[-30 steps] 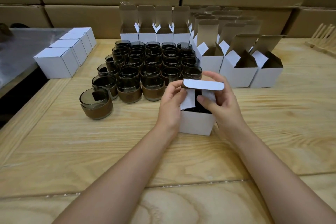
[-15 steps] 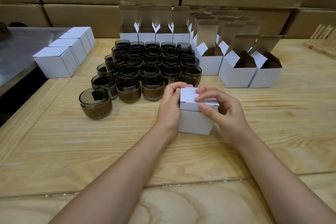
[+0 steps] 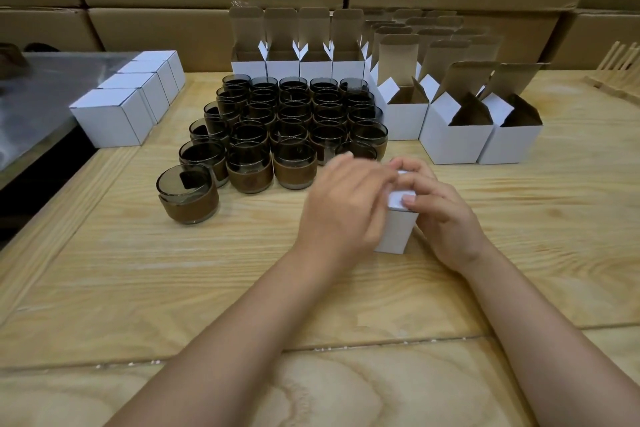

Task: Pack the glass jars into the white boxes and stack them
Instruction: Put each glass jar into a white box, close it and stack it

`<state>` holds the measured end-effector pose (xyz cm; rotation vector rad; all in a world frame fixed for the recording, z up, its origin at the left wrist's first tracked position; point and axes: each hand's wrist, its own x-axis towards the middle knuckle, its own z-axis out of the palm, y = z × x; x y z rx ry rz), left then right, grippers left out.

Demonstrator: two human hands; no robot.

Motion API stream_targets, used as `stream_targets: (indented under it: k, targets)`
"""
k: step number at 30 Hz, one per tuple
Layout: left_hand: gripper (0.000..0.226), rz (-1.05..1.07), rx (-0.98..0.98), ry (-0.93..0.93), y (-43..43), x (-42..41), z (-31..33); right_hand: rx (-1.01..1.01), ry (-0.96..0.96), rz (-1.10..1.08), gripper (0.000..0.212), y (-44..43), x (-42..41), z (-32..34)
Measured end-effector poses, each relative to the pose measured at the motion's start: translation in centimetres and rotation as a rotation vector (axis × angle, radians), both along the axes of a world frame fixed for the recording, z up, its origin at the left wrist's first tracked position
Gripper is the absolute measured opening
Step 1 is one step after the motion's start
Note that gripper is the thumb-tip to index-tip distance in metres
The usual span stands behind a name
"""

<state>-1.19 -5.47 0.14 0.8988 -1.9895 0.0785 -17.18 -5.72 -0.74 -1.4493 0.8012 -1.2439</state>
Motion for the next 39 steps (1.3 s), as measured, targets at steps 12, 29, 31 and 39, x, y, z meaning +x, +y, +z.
stream_targets:
  k: [12, 29, 31, 39]
  targets:
    - [0.005, 0.417, -0.153, -0.548, 5.8, 3.6, 1.2, 0.146, -0.228, -0.412, 0.020, -1.6, -0.4, -0.8]
    - [0.034, 0.866, 0.258, -0.422, 6.1, 19.3, 1.8, 0.054, 0.046, -0.303, 0.024, -1.4, 0.1, -1.3]
    - [0.043, 0.923, 0.291, -0.426, 4.3, 21.0, 1.5, 0.047, 0.054, -0.300, 0.025, -1.5, 0.1, -1.4]
    - [0.040, 0.999, 0.336, -0.436, -3.4, 26.4, 1.3, 0.022, 0.063, -0.256, 0.027, -1.8, 0.0, -1.7]
